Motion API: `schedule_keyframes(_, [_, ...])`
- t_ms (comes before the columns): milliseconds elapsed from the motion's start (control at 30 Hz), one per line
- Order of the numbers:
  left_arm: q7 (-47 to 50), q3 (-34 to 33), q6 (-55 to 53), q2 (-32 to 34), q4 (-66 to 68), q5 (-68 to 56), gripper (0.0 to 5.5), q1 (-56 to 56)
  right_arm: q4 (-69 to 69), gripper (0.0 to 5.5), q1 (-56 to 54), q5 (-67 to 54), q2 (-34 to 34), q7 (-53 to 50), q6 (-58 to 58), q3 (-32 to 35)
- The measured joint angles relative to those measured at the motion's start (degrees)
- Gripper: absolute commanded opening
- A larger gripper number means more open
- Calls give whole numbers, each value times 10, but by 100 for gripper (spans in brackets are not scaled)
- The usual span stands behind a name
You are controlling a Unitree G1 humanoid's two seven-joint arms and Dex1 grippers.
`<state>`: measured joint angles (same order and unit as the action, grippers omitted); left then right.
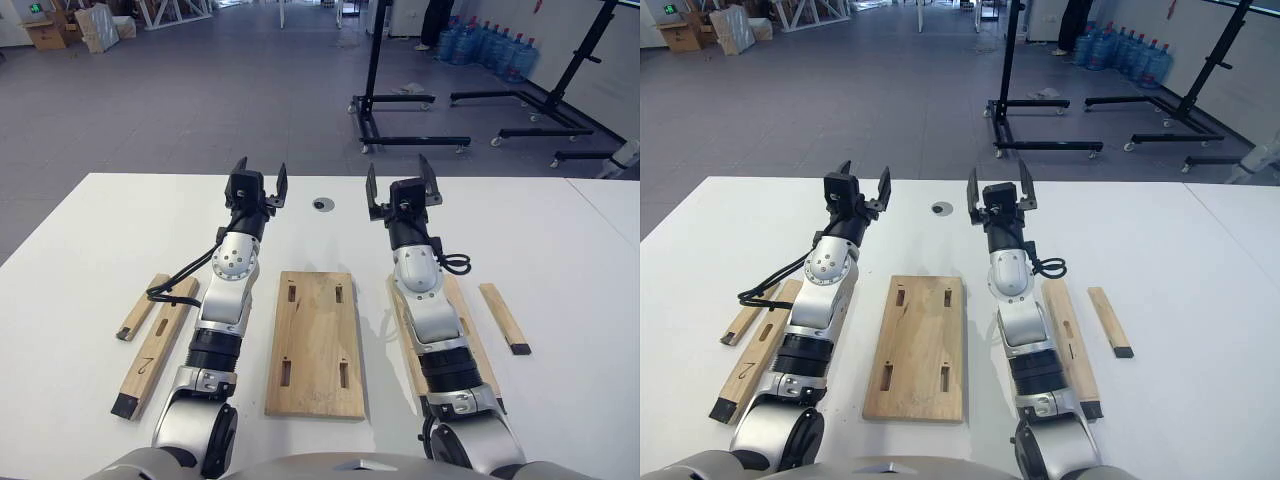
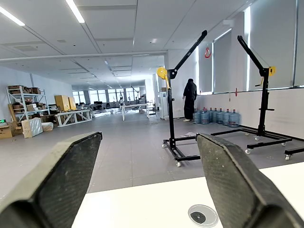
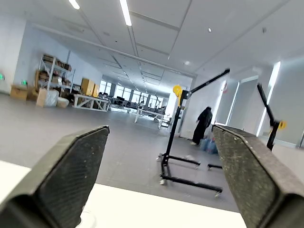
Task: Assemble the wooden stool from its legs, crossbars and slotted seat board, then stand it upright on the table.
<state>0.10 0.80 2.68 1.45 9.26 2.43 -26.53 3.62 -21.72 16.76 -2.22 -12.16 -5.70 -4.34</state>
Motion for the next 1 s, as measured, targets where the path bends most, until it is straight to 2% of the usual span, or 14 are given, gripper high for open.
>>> schedule_keyframes(100, [0,0,0,0,-2,-1,363,1,7,400,-6,124,-55,-70,-23,-16])
schedule_keyframes(167, [0,1,1,-1,-2,-1,363,2,10,400,-17,150,-68,-77,-32,-26])
schedule_keyframes(333, [1,-1,2,-1,-2,-1,363,2,11,400,-10,10,-37,11,-23,-4])
schedule_keyframes(500, [1,-2,3,-1,-2,-1,363,2,4,400,14,-89,-22,103,58,13])
schedule_keyframes(633, [0,-2,3,0,-2,-1,363,2,-1,400,17,-167,9,126,112,43])
schedule_keyframes(767, [-10,-2,14,1,-1,-6,363,2,-9,400,17,-196,18,125,121,64])
schedule_keyframes(1000, [-18,-6,21,-5,2,-22,363,2,-15,400,31,-178,16,124,108,51])
